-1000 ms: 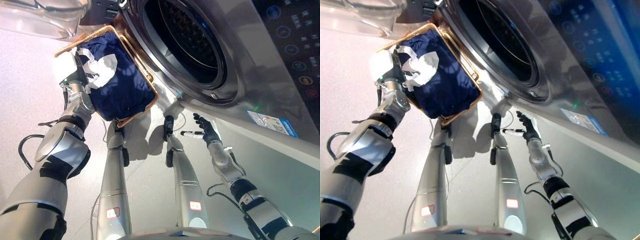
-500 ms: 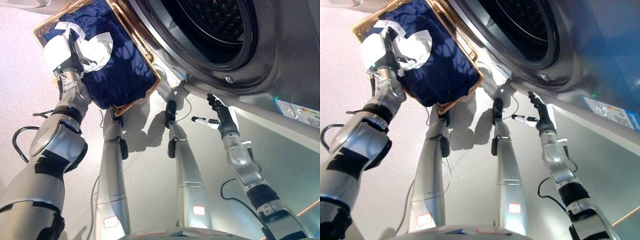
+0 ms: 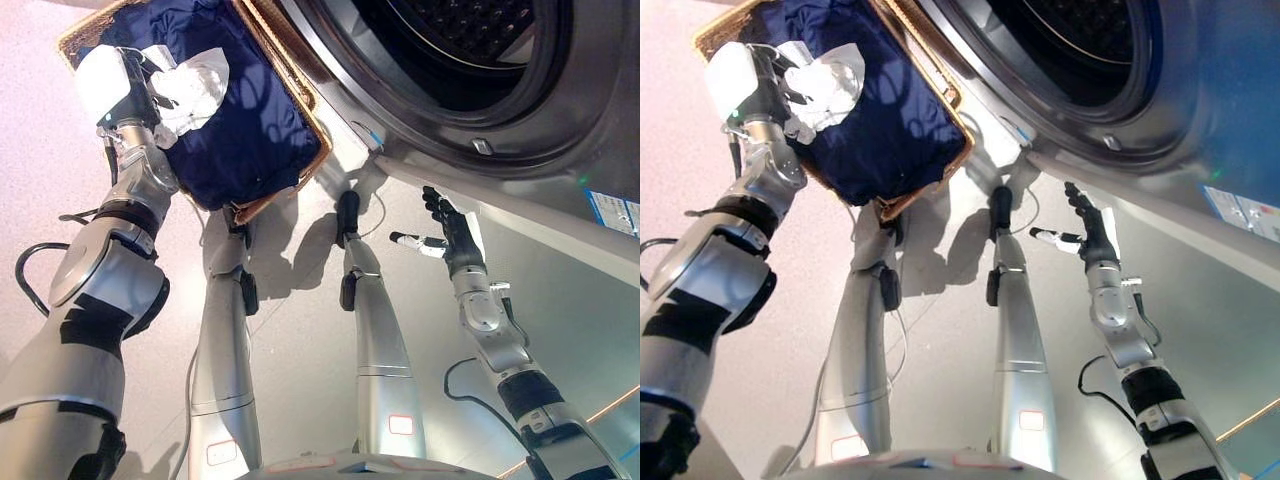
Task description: Put the clothes in the basket into the washing machine.
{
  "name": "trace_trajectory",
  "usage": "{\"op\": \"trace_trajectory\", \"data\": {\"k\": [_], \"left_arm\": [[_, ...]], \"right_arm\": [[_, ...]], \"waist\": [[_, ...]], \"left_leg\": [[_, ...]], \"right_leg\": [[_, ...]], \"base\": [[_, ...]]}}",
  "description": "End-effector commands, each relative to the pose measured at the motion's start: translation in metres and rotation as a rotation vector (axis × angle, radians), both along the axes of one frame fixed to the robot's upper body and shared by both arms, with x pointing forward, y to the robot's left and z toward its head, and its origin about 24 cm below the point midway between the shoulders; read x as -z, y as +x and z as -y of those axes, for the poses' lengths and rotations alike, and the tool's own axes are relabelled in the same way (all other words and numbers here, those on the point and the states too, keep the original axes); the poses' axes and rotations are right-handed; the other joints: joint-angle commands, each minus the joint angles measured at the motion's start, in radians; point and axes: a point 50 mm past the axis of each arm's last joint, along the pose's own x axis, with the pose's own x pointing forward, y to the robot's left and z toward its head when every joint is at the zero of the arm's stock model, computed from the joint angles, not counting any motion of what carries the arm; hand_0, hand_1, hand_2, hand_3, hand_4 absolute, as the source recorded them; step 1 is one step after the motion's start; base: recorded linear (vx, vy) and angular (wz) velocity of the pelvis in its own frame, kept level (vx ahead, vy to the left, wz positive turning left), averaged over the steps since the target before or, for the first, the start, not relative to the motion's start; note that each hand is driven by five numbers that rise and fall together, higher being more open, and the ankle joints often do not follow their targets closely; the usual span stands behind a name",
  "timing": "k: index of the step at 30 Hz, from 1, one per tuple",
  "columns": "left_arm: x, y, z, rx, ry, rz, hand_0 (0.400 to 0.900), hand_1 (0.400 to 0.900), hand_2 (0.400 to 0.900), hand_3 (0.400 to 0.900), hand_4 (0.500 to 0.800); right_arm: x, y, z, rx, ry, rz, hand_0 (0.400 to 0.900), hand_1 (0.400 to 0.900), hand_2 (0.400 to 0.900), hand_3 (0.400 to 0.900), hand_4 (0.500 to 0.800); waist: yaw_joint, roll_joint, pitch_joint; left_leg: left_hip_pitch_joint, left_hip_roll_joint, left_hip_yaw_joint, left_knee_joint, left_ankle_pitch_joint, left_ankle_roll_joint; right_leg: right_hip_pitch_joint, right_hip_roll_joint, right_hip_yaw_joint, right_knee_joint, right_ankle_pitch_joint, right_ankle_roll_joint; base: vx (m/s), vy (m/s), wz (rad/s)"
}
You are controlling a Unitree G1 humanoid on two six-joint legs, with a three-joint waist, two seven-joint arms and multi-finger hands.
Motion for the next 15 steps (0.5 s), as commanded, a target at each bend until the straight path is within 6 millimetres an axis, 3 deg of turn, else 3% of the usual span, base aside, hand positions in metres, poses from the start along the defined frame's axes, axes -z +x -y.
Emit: {"op": "trace_trajectory", "data": {"k": [1, 9, 12, 14, 15], "left_arm": [[0.038, -0.002, 0.007, 0.021, -0.008, -0.098, 0.400, 0.400, 0.400, 0.400, 0.500], [0.062, -0.003, 0.018, 0.057, -0.176, -0.117, 0.400, 0.400, 0.400, 0.400, 0.500], [0.064, 0.000, 0.034, 0.132, -0.277, -0.086, 0.400, 0.400, 0.400, 0.400, 0.500], [0.062, 0.002, 0.056, 0.269, -0.412, -0.034, 0.400, 0.400, 0.400, 0.400, 0.500], [0.062, 0.002, 0.055, 0.269, -0.413, -0.034, 0.400, 0.400, 0.400, 0.400, 0.500]], "right_arm": [[0.015, -0.022, 0.025, 0.071, -0.047, -0.040, 0.900, 0.900, 0.900, 0.900, 0.800], [0.047, -0.023, 0.031, 0.130, -0.055, -0.197, 0.900, 0.900, 0.900, 0.900, 0.800], [0.061, -0.029, 0.039, 0.175, -0.054, -0.270, 0.900, 0.900, 0.900, 0.900, 0.800], [0.073, -0.038, 0.051, 0.228, -0.048, -0.339, 0.900, 0.900, 0.900, 0.900, 0.800], [0.073, -0.038, 0.051, 0.228, -0.048, -0.339, 0.900, 0.900, 0.900, 0.900, 0.800]], "waist": [[-0.044, 0.085, -0.080], [-0.034, 0.086, -0.098], [-0.023, 0.086, -0.095], [-0.009, 0.094, -0.091], [-0.009, 0.094, -0.089]], "left_leg": [[-0.003, 0.019, -0.055, -0.055, -0.009, -0.049], [0.161, 0.023, -0.064, -0.186, 0.034, -0.059], [0.259, 0.019, -0.072, -0.237, 0.049, -0.063], [0.351, 0.012, -0.076, -0.288, 0.065, -0.069], [0.354, 0.012, -0.076, -0.290, 0.065, -0.069]], "right_leg": [[0.034, 0.017, 0.003, -0.059, 0.034, -0.032], [0.176, 0.017, -0.026, -0.140, 0.060, -0.035], [0.258, 0.017, -0.038, -0.157, 0.070, -0.035], [0.345, 0.014, -0.047, -0.186, 0.073, -0.037], [0.348, 0.013, -0.047, -0.187, 0.074, -0.037]], "base": [[0.04, -0.015, 0.02], [0.05, -0.021, 0.05], [0.07, -0.026, 0.15], [0.05, 0.000, 0.21], [-0.05, 0.015, 0.20]]}}
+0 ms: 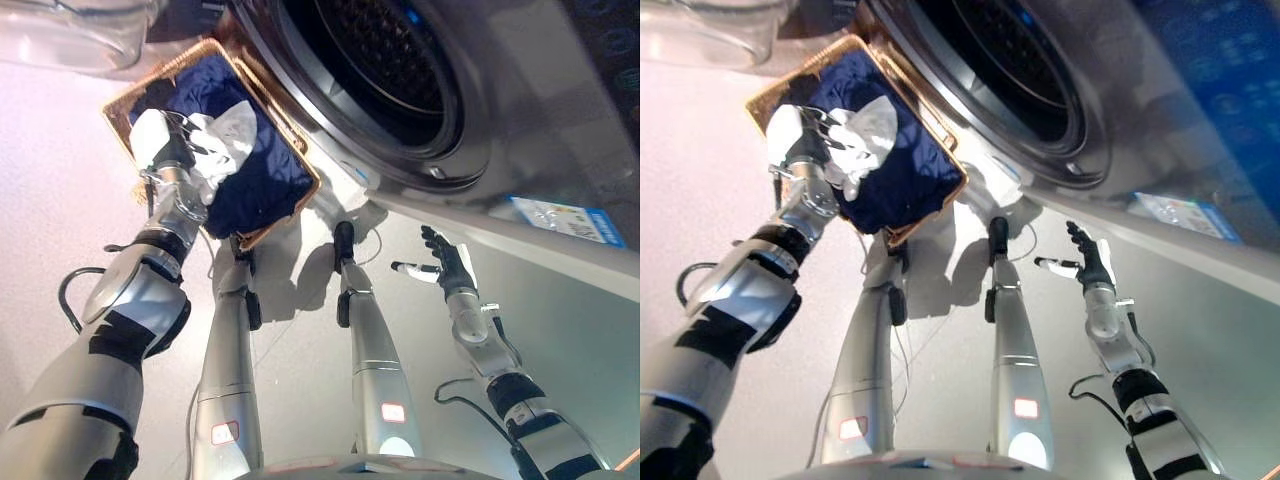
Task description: Put the clothes in the basket into the washing machine.
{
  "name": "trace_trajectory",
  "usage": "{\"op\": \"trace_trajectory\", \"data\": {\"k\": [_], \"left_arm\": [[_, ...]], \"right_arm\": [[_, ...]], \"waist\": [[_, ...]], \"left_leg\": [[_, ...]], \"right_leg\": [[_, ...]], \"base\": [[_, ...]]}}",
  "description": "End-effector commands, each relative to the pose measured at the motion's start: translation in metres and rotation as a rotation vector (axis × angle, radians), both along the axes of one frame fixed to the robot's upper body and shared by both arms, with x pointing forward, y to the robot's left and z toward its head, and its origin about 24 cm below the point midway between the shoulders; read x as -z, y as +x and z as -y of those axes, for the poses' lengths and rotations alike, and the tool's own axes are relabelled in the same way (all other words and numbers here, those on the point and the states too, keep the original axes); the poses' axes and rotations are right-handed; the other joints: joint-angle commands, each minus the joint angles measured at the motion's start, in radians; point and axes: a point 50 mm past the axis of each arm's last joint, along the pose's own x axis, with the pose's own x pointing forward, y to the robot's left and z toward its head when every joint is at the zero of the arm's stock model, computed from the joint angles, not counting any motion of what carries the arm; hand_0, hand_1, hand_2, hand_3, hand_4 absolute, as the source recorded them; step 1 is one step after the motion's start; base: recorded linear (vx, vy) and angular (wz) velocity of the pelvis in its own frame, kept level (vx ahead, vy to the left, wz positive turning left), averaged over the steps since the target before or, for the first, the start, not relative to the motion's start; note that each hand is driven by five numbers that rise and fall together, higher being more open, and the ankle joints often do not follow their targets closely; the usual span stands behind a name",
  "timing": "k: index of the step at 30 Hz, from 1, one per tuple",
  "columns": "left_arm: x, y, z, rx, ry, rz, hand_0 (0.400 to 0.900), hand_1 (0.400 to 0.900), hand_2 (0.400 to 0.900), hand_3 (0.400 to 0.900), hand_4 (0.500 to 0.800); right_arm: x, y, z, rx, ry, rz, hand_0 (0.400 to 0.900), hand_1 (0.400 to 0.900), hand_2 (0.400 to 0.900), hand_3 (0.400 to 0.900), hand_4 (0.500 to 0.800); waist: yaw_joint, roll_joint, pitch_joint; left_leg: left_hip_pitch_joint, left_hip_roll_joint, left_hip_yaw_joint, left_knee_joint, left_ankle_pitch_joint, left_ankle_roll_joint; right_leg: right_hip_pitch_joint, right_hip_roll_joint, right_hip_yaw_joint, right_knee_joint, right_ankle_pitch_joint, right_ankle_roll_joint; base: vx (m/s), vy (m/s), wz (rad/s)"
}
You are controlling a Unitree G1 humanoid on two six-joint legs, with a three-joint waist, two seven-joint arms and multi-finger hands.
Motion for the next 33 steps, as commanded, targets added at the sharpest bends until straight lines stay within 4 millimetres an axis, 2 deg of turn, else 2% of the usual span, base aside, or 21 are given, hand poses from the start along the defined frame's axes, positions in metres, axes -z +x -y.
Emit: {"op": "trace_trajectory", "data": {"k": [1, 2, 3, 4, 5, 11, 15, 18, 23, 25, 29, 30, 33], "left_arm": [[-0.009, 0.001, 0.021, 0.113, -0.213, 0.146, 0.400, 0.400, 0.400, 0.400, 0.500], [0.001, -0.003, 0.032, 0.192, -0.370, 0.165, 0.400, 0.400, 0.400, 0.400, 0.500], [0.004, -0.006, 0.038, 0.234, -0.444, 0.177, 0.400, 0.400, 0.400, 0.400, 0.500], [0.004, -0.006, 0.038, 0.234, -0.444, 0.177, 0.400, 0.400, 0.400, 0.400, 0.500], [0.015, -0.011, 0.051, 0.311, -0.554, 0.175, 0.400, 0.400, 0.400, 0.400, 0.500], [0.031, -0.017, 0.069, 0.389, -0.738, 0.139, 0.400, 0.400, 0.400, 0.400, 0.500], [0.030, -0.014, 0.075, 0.416, -0.836, 0.128, 0.400, 0.400, 0.400, 0.400, 0.500], [0.021, -0.011, 0.083, 0.449, -0.877, 0.137, 0.400, 0.400, 0.400, 0.400, 0.500], [-0.002, -0.005, 0.110, 0.546, -0.939, 0.153, 0.400, 0.400, 0.400, 0.400, 0.500], [-0.005, -0.004, 0.111, 0.551, -0.939, 0.156, 0.400, 0.400, 0.400, 0.400, 0.500], [-0.032, 0.004, 0.112, 0.556, -1.027, 0.220, 0.400, 0.400, 0.400, 0.400, 0.500], [-0.033, 0.004, 0.112, 0.556, -1.027, 0.220, 0.400, 0.400, 0.400, 0.400, 0.500], [-0.051, 0.008, 0.112, 0.569, -1.090, 0.261, 0.400, 0.400, 0.400, 0.400, 0.500]], "right_arm": [[0.013, -0.030, 0.037, 0.115, -0.033, -0.070, 0.900, 0.900, 0.900, 0.900, 0.800], [0.025, -0.041, 0.042, 0.146, -0.021, -0.129, 0.900, 0.900, 0.900, 0.900, 0.800], [0.030, -0.045, 0.043, 0.156, -0.014, -0.153, 0.900, 0.900, 0.900, 0.900, 0.800], [0.030, -0.045, 0.043, 0.156, -0.014, -0.153, 0.900, 0.900, 0.900, 0.900, 0.800], [0.042, -0.056, 0.043, 0.182, 0.012, -0.205, 0.900, 0.900, 0.900, 0.900, 0.800], [0.063, -0.080, 0.043, 0.205, 0.040, -0.318, 0.900, 0.900, 0.900, 0.900, 0.800], [0.071, -0.091, 0.044, 0.214, 0.050, -0.365, 0.900, 0.900, 0.900, 0.900, 0.800], [0.074, -0.097, 0.046, 0.220, 0.048, -0.391, 0.900, 0.900, 0.900, 0.900, 0.800], [0.076, -0.105, 0.050, 0.238, 0.045, -0.415, 0.900, 0.900, 0.900, 0.900, 0.800], [0.076, -0.105, 0.050, 0.236, 0.046, -0.416, 0.900, 0.900, 0.900, 0.900, 0.800], [0.068, -0.101, 0.053, 0.224, 0.044, -0.374, 0.900, 0.900, 0.900, 0.900, 0.800], [0.068, -0.101, 0.053, 0.224, 0.044, -0.374, 0.900, 0.900, 0.900, 0.900, 0.800], [0.062, -0.098, 0.055, 0.211, 0.040, -0.348, 0.900, 0.900, 0.900, 0.900, 0.800]], "waist": [[-0.011, 0.096, -0.088], [-0.002, 0.098, -0.092], [0.002, 0.099, -0.093], [0.001, 0.099, -0.092], [0.006, 0.100, -0.098], [0.003, 0.096, -0.115], [-0.009, 0.094, -0.132], [-0.020, 0.099, -0.143], [-0.041, 0.121, -0.159], [-0.044, 0.125, -0.161], [-0.071, 0.146, -0.171], [-0.070, 0.146, -0.171], [-0.090, 0.158, -0.178]], "left_leg": [[0.044, 0.024, -0.087, -0.140, 0.063, -0.069], [0.099, 0.019, -0.091, -0.164, 0.066, -0.071], [0.131, 0.019, -0.092, -0.182, 0.070, -0.073], [0.133, 0.019, -0.092, -0.183, 0.071, -0.073], [0.189, 0.014, -0.094, -0.213, 0.077, -0.076], [0.292, 0.018, -0.100, -0.257, 0.082, -0.080], [0.334, 0.024, -0.092, -0.271, 0.081, -0.083], [0.355, 0.031, -0.088, -0.285, 0.083, -0.085], [0.382, 0.045, -0.070, -0.306, 0.089, -0.089], [0.387, 0.047, -0.066, -0.311, 0.090, -0.090], [0.406, 0.060, -0.038, -0.333, 0.092, -0.095], [0.406, 0.060, -0.037, -0.333, 0.092, -0.095], [0.416, 0.075, -0.018, -0.351, 0.098, -0.098]], "right_leg": [[0.075, 0.021, -0.047, -0.094, 0.087, -0.060], [0.131, 0.019, -0.052, -0.114, 0.088, -0.060], [0.163, 0.017, -0.058, -0.129, 0.088, -0.060], [0.166, 0.017, -0.058, -0.130, 0.088, -0.060], [0.223, 0.016, -0.064, -0.156, 0.089, -0.061], [0.325, 0.012, -0.071, -0.195, 0.088, -0.061], [0.357, 0.015, -0.062, -0.199, 0.085, -0.063], [0.368, 0.020, -0.053, -0.202, 0.082, -0.064], [0.374, 0.030, -0.029, -0.200, 0.075, -0.067], [0.373, 0.031, -0.024, -0.200, 0.073, -0.067], [0.362, 0.040, 0.009, -0.205, 0.074, -0.066], [0.362, 0.040, 0.009, -0.205, 0.074, -0.066], [0.346, 0.051, 0.036, -0.208, 0.078, -0.068]], "base": [[-0.04, -0.006, 0.17], [-0.02, -0.013, 0.18], [0.05, -0.021, 0.10], [0.07, -0.028, 0.07], [0.05, -0.021, 0.06], [0.06, -0.025, -0.01], [0.04, -0.025, -0.10], [0.03, -0.031, -0.11], [0.03, -0.050, -0.13], [0.02, -0.029, -0.18], [0.04, -0.027, -0.30], [0.04, -0.033, -0.28], [0.06, -0.044, -0.27]]}}
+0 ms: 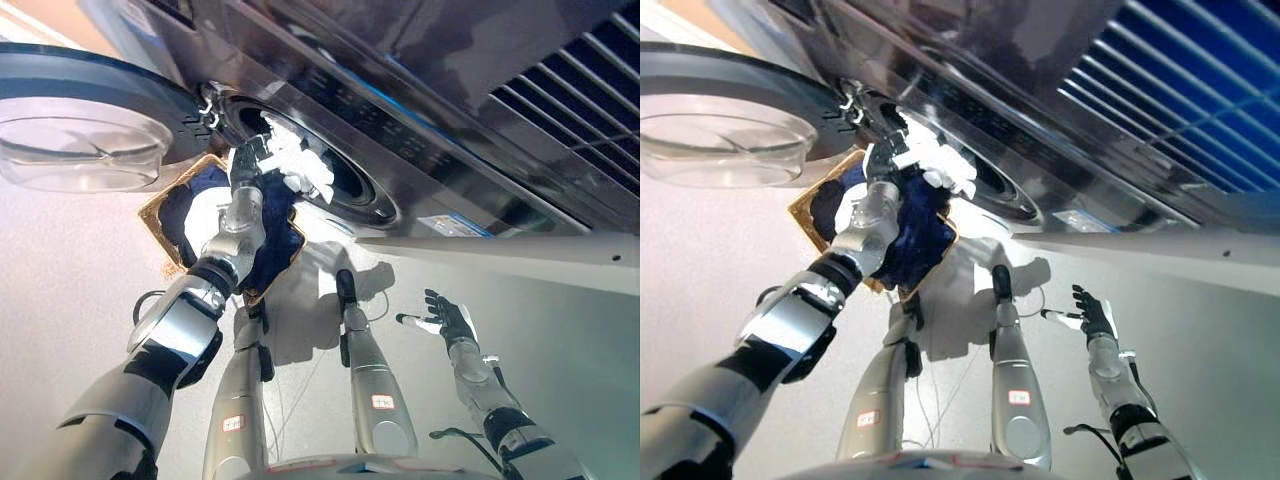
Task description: Put the clothes in the basket into the washing machine.
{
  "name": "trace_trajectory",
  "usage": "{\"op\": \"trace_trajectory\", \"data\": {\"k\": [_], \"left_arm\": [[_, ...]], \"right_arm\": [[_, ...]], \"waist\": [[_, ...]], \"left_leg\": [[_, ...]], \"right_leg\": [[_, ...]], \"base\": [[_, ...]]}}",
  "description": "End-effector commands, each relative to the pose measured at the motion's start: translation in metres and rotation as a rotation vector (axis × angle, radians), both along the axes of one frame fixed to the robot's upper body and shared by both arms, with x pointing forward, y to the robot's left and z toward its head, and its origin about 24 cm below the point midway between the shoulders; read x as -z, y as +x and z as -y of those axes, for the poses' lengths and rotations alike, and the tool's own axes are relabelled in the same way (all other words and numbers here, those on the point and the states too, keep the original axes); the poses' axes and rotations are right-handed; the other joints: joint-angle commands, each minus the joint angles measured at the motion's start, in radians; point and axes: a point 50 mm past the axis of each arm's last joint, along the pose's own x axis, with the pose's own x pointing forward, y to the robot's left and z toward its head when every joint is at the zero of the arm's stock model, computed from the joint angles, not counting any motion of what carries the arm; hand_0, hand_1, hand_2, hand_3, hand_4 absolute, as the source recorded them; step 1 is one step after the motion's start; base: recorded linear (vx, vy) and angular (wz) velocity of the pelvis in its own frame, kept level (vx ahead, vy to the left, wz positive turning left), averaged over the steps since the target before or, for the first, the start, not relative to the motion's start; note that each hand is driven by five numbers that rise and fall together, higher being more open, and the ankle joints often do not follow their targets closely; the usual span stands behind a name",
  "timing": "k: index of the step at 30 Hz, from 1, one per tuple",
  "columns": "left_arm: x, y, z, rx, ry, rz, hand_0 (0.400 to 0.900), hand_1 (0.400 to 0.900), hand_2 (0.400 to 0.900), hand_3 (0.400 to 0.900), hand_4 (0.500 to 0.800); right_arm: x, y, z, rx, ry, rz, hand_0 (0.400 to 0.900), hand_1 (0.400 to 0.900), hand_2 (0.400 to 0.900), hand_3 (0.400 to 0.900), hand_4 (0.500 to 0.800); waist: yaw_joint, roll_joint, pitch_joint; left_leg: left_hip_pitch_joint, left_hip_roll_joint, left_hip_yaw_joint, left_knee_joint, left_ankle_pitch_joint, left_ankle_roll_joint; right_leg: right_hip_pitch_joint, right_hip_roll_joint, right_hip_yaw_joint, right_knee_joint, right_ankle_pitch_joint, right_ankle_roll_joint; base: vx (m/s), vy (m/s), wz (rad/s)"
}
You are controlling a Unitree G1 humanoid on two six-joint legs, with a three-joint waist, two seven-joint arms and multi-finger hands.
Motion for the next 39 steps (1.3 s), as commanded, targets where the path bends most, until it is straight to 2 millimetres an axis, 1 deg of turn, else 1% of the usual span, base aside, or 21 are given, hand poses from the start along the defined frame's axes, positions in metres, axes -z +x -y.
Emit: {"op": "trace_trajectory", "data": {"k": [1, 3, 5, 6, 10, 11, 13, 14, 15, 16, 17, 22, 23, 25, 31, 32, 33, 34, 35, 36, 39], "left_arm": [[-0.071, 0.011, 0.021, 0.053, -0.164, 0.239, 0.400, 0.400, 0.400, 0.400, 0.500], [-0.080, 0.013, 0.023, 0.051, -0.211, 0.245, 0.400, 0.400, 0.400, 0.400, 0.500], [-0.082, 0.014, 0.024, 0.053, -0.218, 0.244, 0.400, 0.400, 0.400, 0.400, 0.500], [-0.086, 0.014, 0.027, 0.063, -0.234, 0.245, 0.400, 0.400, 0.400, 0.400, 0.500], [-0.092, 0.015, 0.034, 0.083, -0.276, 0.250, 0.400, 0.400, 0.400, 0.400, 0.500], [-0.093, 0.013, 0.042, 0.114, -0.314, 0.255, 0.400, 0.400, 0.400, 0.400, 0.500], [-0.092, 0.012, 0.044, 0.125, -0.303, 0.255, 0.400, 0.400, 0.400, 0.400, 0.500], [-0.089, 0.012, 0.046, 0.125, -0.298, 0.245, 0.429, 0.429, 0.429, 0.429, 0.518], [-0.088, 0.012, 0.046, 0.125, -0.299, 0.244, 0.761, 0.761, 0.761, 0.761, 0.716], [-0.088, 0.012, 0.047, 0.125, -0.299, 0.244, 0.900, 0.900, 0.900, 0.900, 0.800], [-0.087, 0.011, 0.050, 0.130, -0.288, 0.241, 0.900, 0.900, 0.900, 0.900, 0.800], [-0.083, 0.010, 0.051, 0.130, -0.243, 0.239, 0.900, 0.900, 0.900, 0.900, 0.800], [-0.079, 0.010, 0.051, 0.124, -0.239, 0.230, 0.900, 0.900, 0.900, 0.900, 0.800], [-0.078, 0.009, 0.051, 0.124, -0.238, 0.230, 0.900, 0.900, 0.900, 0.900, 0.800], [-0.065, 0.007, 0.047, 0.123, -0.196, 0.221, 0.900, 0.900, 0.900, 0.900, 0.800], [-0.053, 0.005, 0.042, 0.116, -0.189, 0.199, 0.900, 0.900, 0.900, 0.900, 0.800], [-0.053, 0.005, 0.042, 0.116, -0.189, 0.199, 0.900, 0.900, 0.900, 0.900, 0.800], [-0.044, 0.004, 0.038, 0.108, -0.186, 0.176, 0.900, 0.900, 0.900, 0.900, 0.800], [-0.028, 0.002, 0.031, 0.089, -0.181, 0.141, 0.900, 0.900, 0.900, 0.900, 0.800], [-0.028, 0.002, 0.030, 0.089, -0.181, 0.141, 0.900, 0.900, 0.900, 0.900, 0.800], [0.002, -0.004, 0.016, 0.058, -0.155, 0.064, 0.900, 0.900, 0.900, 0.900, 0.800]], "right_arm": [[0.005, -0.047, 0.050, 0.084, -0.105, -0.081, 0.900, 0.900, 0.900, 0.900, 0.800], [0.002, -0.048, 0.052, 0.087, -0.106, -0.068, 0.900, 0.900, 0.900, 0.900, 0.800], [0.002, -0.049, 0.051, 0.087, -0.104, -0.067, 0.900, 0.900, 0.900, 0.900, 0.800], [0.001, -0.050, 0.053, 0.090, -0.105, -0.068, 0.900, 0.900, 0.900, 0.900, 0.800], [0.001, -0.052, 0.054, 0.093, -0.104, -0.068, 0.900, 0.900, 0.900, 0.900, 0.800], [0.001, -0.052, 0.052, 0.092, -0.096, -0.059, 0.900, 0.900, 0.900, 0.900, 0.800], [0.002, -0.055, 0.052, 0.093, -0.091, -0.063, 0.900, 0.900, 0.900, 0.900, 0.800], [0.003, -0.060, 0.051, 0.090, -0.085, -0.068, 0.900, 0.900, 0.900, 0.900, 0.800], [0.004, -0.062, 0.050, 0.089, -0.083, -0.072, 0.900, 0.900, 0.900, 0.900, 0.800], [0.004, -0.062, 0.050, 0.090, -0.083, -0.072, 0.900, 0.900, 0.900, 0.900, 0.800], [0.004, -0.063, 0.051, 0.091, -0.084, -0.072, 0.900, 0.900, 0.900, 0.900, 0.800], [0.006, -0.066, 0.051, 0.098, -0.078, -0.076, 0.900, 0.900, 0.900, 0.900, 0.800], [0.006, -0.066, 0.050, 0.101, -0.076, -0.074, 0.900, 0.900, 0.900, 0.900, 0.800], [0.006, -0.066, 0.050, 0.102, -0.076, -0.071, 0.900, 0.900, 0.900, 0.900, 0.800], [0.006, -0.060, 0.043, 0.085, -0.062, -0.056, 0.900, 0.900, 0.900, 0.900, 0.800], [0.006, -0.058, 0.041, 0.079, -0.061, -0.055, 0.900, 0.900, 0.900, 0.900, 0.800], [0.006, -0.058, 0.041, 0.079, -0.061, -0.055, 0.900, 0.900, 0.900, 0.900, 0.800], [0.007, -0.056, 0.038, 0.072, -0.058, -0.055, 0.900, 0.900, 0.900, 0.900, 0.800], [0.007, -0.052, 0.036, 0.063, -0.058, -0.054, 0.900, 0.900, 0.900, 0.900, 0.800], [0.007, -0.052, 0.036, 0.062, -0.057, -0.054, 0.900, 0.900, 0.900, 0.900, 0.800], [0.006, -0.043, 0.031, 0.040, -0.056, -0.044, 0.900, 0.900, 0.900, 0.900, 0.800]], "waist": [[-0.021, 0.098, -0.144], [-0.033, 0.109, -0.151], [-0.037, 0.111, -0.153], [-0.044, 0.116, -0.158], [-0.053, 0.122, -0.166], [-0.056, 0.123, -0.167], [-0.055, 0.123, -0.170], [-0.055, 0.122, -0.172], [-0.054, 0.122, -0.174], [-0.054, 0.122, -0.175], [-0.054, 0.121, -0.176], [-0.047, 0.121, -0.180], [-0.042, 0.121, -0.180], [-0.040, 0.121, -0.180], [-0.028, 0.110, -0.178], [-0.021, 0.106, -0.177], [-0.022, 0.105, -0.177], [-0.019, 0.103, -0.175], [-0.013, 0.096, -0.172], [-0.013, 0.096, -0.172], [0.000, 0.084, -0.170]], "left_leg": [[-0.006, 0.085, -0.089, -0.065, 0.033, -0.077], [0.000, 0.092, -0.082, -0.082, 0.041, -0.081], [0.000, 0.093, -0.080, -0.088, 0.043, -0.082], [0.000, 0.095, -0.077, -0.096, 0.047, -0.084], [0.001, 0.100, -0.075, -0.112, 0.053, -0.087], [0.001, 0.100, -0.076, -0.117, 0.056, -0.088], [-0.001, 0.101, -0.077, -0.119, 0.058, -0.088], [-0.005, 0.101, -0.080, -0.115, 0.057, -0.087], [-0.008, 0.101, -0.083, -0.113, 0.057, -0.087], [-0.009, 0.101, -0.083, -0.113, 0.057, -0.087], [-0.015, 0.099, -0.085, -0.110, 0.056, -0.087], [-0.031, 0.095, -0.094, -0.100, 0.054, -0.086], [-0.038, 0.092, -0.099, -0.095, 0.055, -0.085], [-0.041, 0.090, -0.102, -0.092, 0.054, -0.085], [-0.055, 0.086, -0.114, -0.072, 0.047, -0.081], [-0.057, 0.085, -0.118, -0.066, 0.044, -0.079], [-0.057, 0.085, -0.118, -0.066, 0.044, -0.079], [-0.056, 0.084, -0.120, -0.062, 0.044, -0.078], [-0.054, 0.085, -0.127, -0.056, 0.041, -0.077], [-0.054, 0.085, -0.127, -0.056, 0.041, -0.077], [-0.045, 0.087, -0.135, -0.049, 0.036, -0.075]], "right_leg": [[0.016, 0.058, -0.005, -0.008, 0.022, -0.063], [0.010, 0.063, 0.004, -0.012, 0.021, -0.063], [0.006, 0.065, 0.007, -0.013, 0.021, -0.063], [0.000, 0.069, 0.011, -0.016, 0.022, -0.064], [-0.007, 0.074, 0.016, -0.022, 0.023, -0.064], [-0.011, 0.077, 0.018, -0.023, 0.025, -0.064], [-0.013, 0.078, 0.017, -0.023, 0.025, -0.064], [-0.015, 0.078, 0.016, -0.023, 0.025, -0.065], [-0.019, 0.079, 0.015, -0.022, 0.025, -0.066], [-0.019, 0.079, 0.015, -0.022, 0.025, -0.066], [-0.023, 0.079, 0.014, -0.022, 0.025, -0.066], [-0.027, 0.075, 0.006, -0.023, 0.026, -0.067], [-0.028, 0.074, 0.002, -0.021, 0.025, -0.068], [-0.028, 0.073, -0.001, -0.021, 0.024, -0.068], [-0.024, 0.071, -0.014, -0.015, 0.025, -0.069], [-0.022, 0.070, -0.018, -0.014, 0.026, -0.069], [-0.022, 0.070, -0.018, -0.014, 0.025, -0.069], [-0.018, 0.070, -0.020, -0.013, 0.025, -0.069], [-0.013, 0.070, -0.026, -0.011, 0.025, -0.070], [-0.012, 0.070, -0.026, -0.011, 0.025, -0.070], [0.003, 0.070, -0.037, -0.007, 0.021, -0.070]], "base": [[0.05, -0.051, -0.13], [0.06, -0.057, -0.12], [0.04, -0.047, -0.06], [0.03, -0.038, -0.01], [0.04, -0.039, -0.06], [0.03, -0.036, -0.04], [0.02, -0.045, 0.03], [0.02, -0.060, 0.10], [0.02, -0.044, 0.09], [0.01, -0.035, 0.10], [0.00, -0.031, 0.11], [-0.01, -0.029, 0.13], [-0.01, -0.015, 0.11], [-0.01, -0.011, 0.11], [-0.02, -0.001, 0.07], [-0.03, 0.007, 0.06], [-0.02, 0.012, 0.07], [-0.02, 0.018, 0.05], [-0.02, 0.018, 0.05], [-0.02, 0.014, 0.04], [-0.02, 0.024, 0.08]]}}
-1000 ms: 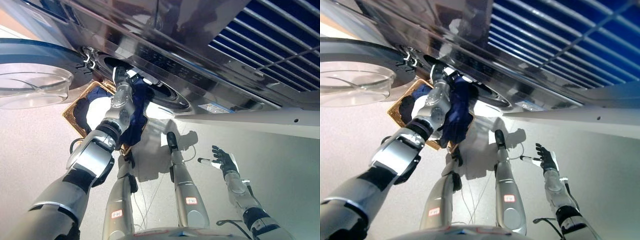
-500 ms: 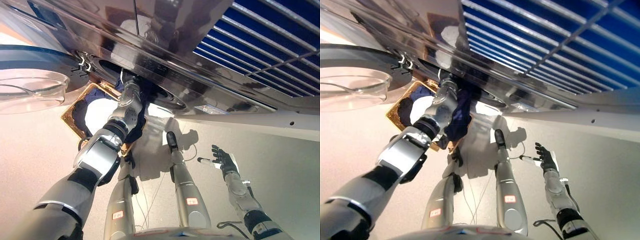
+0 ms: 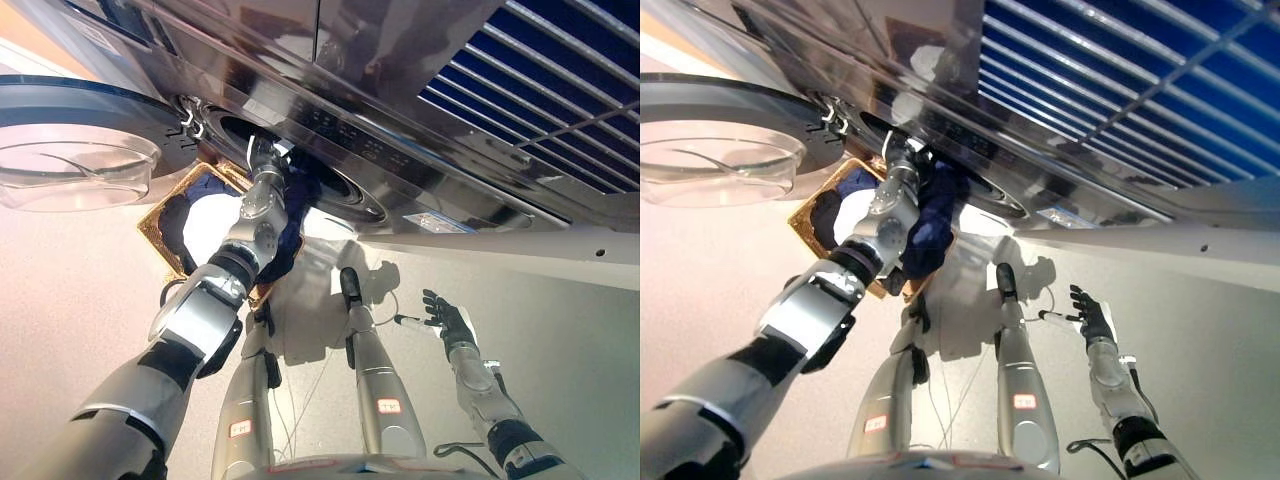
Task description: Put the clothes in the basket into the washing machine.
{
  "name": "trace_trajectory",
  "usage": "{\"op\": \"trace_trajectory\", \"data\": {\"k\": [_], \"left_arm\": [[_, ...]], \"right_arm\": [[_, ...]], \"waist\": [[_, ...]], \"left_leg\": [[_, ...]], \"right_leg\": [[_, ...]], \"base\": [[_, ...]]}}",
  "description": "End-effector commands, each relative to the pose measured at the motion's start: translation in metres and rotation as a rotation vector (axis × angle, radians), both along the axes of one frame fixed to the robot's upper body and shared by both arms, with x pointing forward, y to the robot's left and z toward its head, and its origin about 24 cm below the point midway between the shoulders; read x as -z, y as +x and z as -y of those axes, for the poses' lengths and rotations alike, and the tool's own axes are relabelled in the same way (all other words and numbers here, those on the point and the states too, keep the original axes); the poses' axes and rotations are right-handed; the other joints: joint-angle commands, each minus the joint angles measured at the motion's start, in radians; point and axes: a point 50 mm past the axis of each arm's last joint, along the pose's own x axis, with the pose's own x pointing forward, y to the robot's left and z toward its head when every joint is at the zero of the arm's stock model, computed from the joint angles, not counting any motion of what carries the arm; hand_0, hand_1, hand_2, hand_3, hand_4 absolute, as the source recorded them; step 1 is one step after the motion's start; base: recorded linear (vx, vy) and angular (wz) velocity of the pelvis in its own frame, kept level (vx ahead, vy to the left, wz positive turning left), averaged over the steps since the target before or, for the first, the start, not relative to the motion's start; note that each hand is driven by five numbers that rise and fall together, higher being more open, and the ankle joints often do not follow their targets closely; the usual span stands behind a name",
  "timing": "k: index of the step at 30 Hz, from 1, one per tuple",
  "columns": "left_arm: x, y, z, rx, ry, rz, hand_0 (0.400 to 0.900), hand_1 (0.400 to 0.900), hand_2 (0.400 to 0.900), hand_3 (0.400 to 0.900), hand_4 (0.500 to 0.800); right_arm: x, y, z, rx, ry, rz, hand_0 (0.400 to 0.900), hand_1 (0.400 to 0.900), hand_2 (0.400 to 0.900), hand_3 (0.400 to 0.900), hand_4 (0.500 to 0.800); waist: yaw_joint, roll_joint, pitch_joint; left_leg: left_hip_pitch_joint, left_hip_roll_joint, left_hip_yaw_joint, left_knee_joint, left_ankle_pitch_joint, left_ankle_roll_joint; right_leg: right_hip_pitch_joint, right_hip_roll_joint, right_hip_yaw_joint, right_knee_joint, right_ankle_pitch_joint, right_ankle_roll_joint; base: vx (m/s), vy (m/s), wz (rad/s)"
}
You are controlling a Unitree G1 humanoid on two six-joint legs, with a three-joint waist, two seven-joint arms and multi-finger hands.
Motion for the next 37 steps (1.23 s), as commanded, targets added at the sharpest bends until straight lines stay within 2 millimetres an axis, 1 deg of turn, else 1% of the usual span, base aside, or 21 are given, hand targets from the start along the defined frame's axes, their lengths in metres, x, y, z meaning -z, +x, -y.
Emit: {"op": "trace_trajectory", "data": {"k": [1, 3, 4, 7, 9, 12, 15, 17, 20, 22, 24, 28, 30, 31, 33, 37], "left_arm": [[0.019, -0.006, -0.016, -0.033, 0.025, 0.024, 0.900, 0.900, 0.900, 0.900, 0.800], [0.040, -0.012, -0.029, -0.058, 0.042, -0.036, 0.900, 0.900, 0.900, 0.900, 0.800], [0.045, -0.014, -0.033, -0.064, 0.046, -0.050, 0.900, 0.900, 0.900, 0.900, 0.800], [0.072, -0.025, -0.050, -0.091, 0.078, -0.125, 0.900, 0.900, 0.900, 0.900, 0.800], [0.085, -0.033, -0.056, -0.086, 0.105, -0.151, 0.900, 0.900, 0.900, 0.900, 0.800], [0.109, -0.047, -0.065, -0.091, 0.141, -0.221, 0.900, 0.900, 0.900, 0.900, 0.800], [0.137, -0.065, -0.075, -0.084, 0.247, -0.303, 0.900, 0.900, 0.900, 0.900, 0.800], [0.158, -0.081, -0.086, -0.093, 0.317, -0.380, 0.900, 0.900, 0.900, 0.900, 0.800], [0.181, -0.102, -0.097, -0.088, 0.412, -0.463, 0.900, 0.900, 0.900, 0.900, 0.800], [0.196, -0.118, -0.103, -0.079, 0.442, -0.521, 0.900, 0.900, 0.900, 0.900, 0.800], [0.210, -0.134, -0.110, -0.061, 0.505, -0.581, 0.900, 0.900, 0.900, 0.900, 0.800], [0.237, -0.168, -0.113, 0.029, 0.640, -0.694, 0.900, 0.900, 0.900, 0.900, 0.800], [0.248, -0.185, -0.116, 0.083, 0.752, -0.745, 0.900, 0.900, 0.900, 0.900, 0.800], [0.254, -0.195, -0.120, 0.097, 0.781, -0.788, 0.900, 0.900, 0.900, 0.900, 0.800], [0.266, -0.216, -0.125, 0.125, 0.804, -0.869, 0.900, 0.900, 0.900, 0.900, 0.800], [0.281, -0.249, -0.133, 0.112, 0.752, -1.008, 0.900, 0.900, 0.900, 0.900, 0.800]], "right_arm": [[0.008, -0.034, 0.034, 0.050, -0.092, -0.076, 0.900, 0.900, 0.900, 0.900, 0.800], [0.007, -0.029, 0.032, 0.037, -0.093, -0.072, 0.900, 0.900, 0.900, 0.900, 0.800], [0.007, -0.028, 0.031, 0.030, -0.094, -0.070, 0.900, 0.900, 0.900, 0.900, 0.800], [0.006, -0.022, 0.030, 0.019, -0.104, -0.076, 0.900, 0.900, 0.900, 0.900, 0.800], [0.009, -0.023, 0.029, 0.014, -0.106, -0.089, 0.900, 0.900, 0.900, 0.900, 0.800], [0.013, -0.024, 0.026, 0.003, -0.113, -0.120, 0.900, 0.900, 0.900, 0.900, 0.800], [0.018, -0.027, 0.027, -0.001, -0.126, -0.156, 0.900, 0.900, 0.900, 0.900, 0.800], [0.022, -0.031, 0.029, 0.000, -0.138, -0.188, 0.900, 0.900, 0.900, 0.900, 0.800], [0.026, -0.039, 0.036, 0.007, -0.161, -0.233, 0.900, 0.900, 0.900, 0.900, 0.800], [0.029, -0.047, 0.041, 0.021, -0.173, -0.267, 0.900, 0.900, 0.900, 0.900, 0.800], [0.037, -0.059, 0.044, 0.019, -0.184, -0.334, 0.900, 0.900, 0.900, 0.900, 0.800], [0.052, -0.087, 0.043, 0.013, -0.180, -0.469, 0.900, 0.900, 0.900, 0.900, 0.800], [0.059, -0.100, 0.040, 0.027, -0.162, -0.524, 0.900, 0.900, 0.900, 0.900, 0.800], [0.063, -0.107, 0.038, 0.041, -0.150, -0.554, 0.900, 0.900, 0.900, 0.900, 0.800], [0.069, -0.120, 0.033, 0.051, -0.125, -0.601, 0.900, 0.900, 0.900, 0.900, 0.800], [0.076, -0.140, 0.026, 0.067, -0.084, -0.671, 0.900, 0.900, 0.900, 0.900, 0.800]], "waist": [[0.000, 0.018, -0.133], [0.010, 0.007, -0.131], [0.013, 0.003, -0.131], [0.029, -0.013, -0.136], [0.042, -0.021, -0.143], [0.059, -0.030, -0.155], [0.081, -0.035, -0.170], [0.097, -0.033, -0.180], [0.116, -0.024, -0.193], [0.125, -0.018, -0.205], [0.135, -0.012, -0.221], [0.150, -0.005, -0.261], [0.156, -0.002, -0.276], [0.159, -0.001, -0.284], [0.162, 0.000, -0.300], [0.167, 0.003, -0.329]], "left_leg": [[-0.019, 0.059, -0.098, 0.011, 0.000, -0.044], [-0.007, 0.061, -0.102, 0.014, -0.003, -0.045], [-0.002, 0.062, -0.104, 0.013, -0.004, -0.044], [0.023, 0.068, -0.111, 0.013, -0.007, -0.046], [0.041, 0.068, -0.120, 0.011, -0.010, -0.045], [0.082, 0.064, -0.126, 0.008, -0.017, -0.044], [0.139, 0.058, -0.131, -0.002, -0.021, -0.043], [0.190, 0.056, -0.135, -0.014, -0.022, -0.043], [0.263, 0.052, -0.141, -0.038, -0.018, -0.043], [0.306, 0.051, -0.148, -0.061, -0.013, -0.043], [0.346, 0.055, -0.156, -0.093, -0.003, -0.045], [0.407, 0.056, -0.169, -0.141, 0.006, -0.045], [0.432, 0.054, -0.175, -0.153, 0.005, -0.044], [0.443, 0.051, -0.176, -0.157, 0.006, -0.043], [0.463, 0.049, -0.177, -0.172, 0.006, -0.043], [0.480, 0.050, -0.176, -0.202, 0.016, -0.046]], "right_leg": [[0.050, 0.032, -0.030, -0.003, 0.004, -0.065], [0.070, 0.033, -0.046, -0.002, 0.000, -0.066], [0.079, 0.032, -0.052, -0.004, 0.000, -0.066], [0.114, 0.030, -0.073, -0.008, -0.002, -0.063], [0.137, 0.029, -0.082, -0.010, -0.006, -0.061], [0.179, 0.032, -0.092, -0.006, -0.017, -0.060], [0.232, 0.033, -0.101, 0.005, -0.032, -0.058], [0.277, 0.034, -0.106, 0.013, -0.046, -0.056], [0.340, 0.032, -0.119, 0.016, -0.062, -0.055], [0.377, 0.030, -0.130, 0.010, -0.067, -0.054], [0.414, 0.026, -0.144, -0.006, -0.071, -0.052], [0.474, 0.020, -0.166, -0.034, -0.076, -0.047], [0.498, 0.020, -0.172, -0.038, -0.081, -0.048], [0.509, 0.022, -0.176, -0.039, -0.082, -0.047], [0.529, 0.025, -0.177, -0.049, -0.084, -0.048], [0.547, 0.031, -0.185, -0.074, -0.085, -0.049]], "base": [[-0.01, 0.032, 0.13], [-0.01, 0.023, 0.12], [-0.01, 0.027, 0.09], [0.00, 0.033, 0.10], [0.02, 0.017, 0.11], [0.03, 0.027, 0.10], [0.06, 0.029, 0.11], [0.08, 0.029, 0.15], [0.06, 0.019, 0.16], [0.06, 0.014, 0.18], [0.05, 0.007, 0.20], [0.07, 0.002, 0.20], [0.05, 0.003, 0.13], [0.04, 0.000, 0.09], [0.04, 0.001, 0.04], [0.00, 0.001, 0.03]]}}
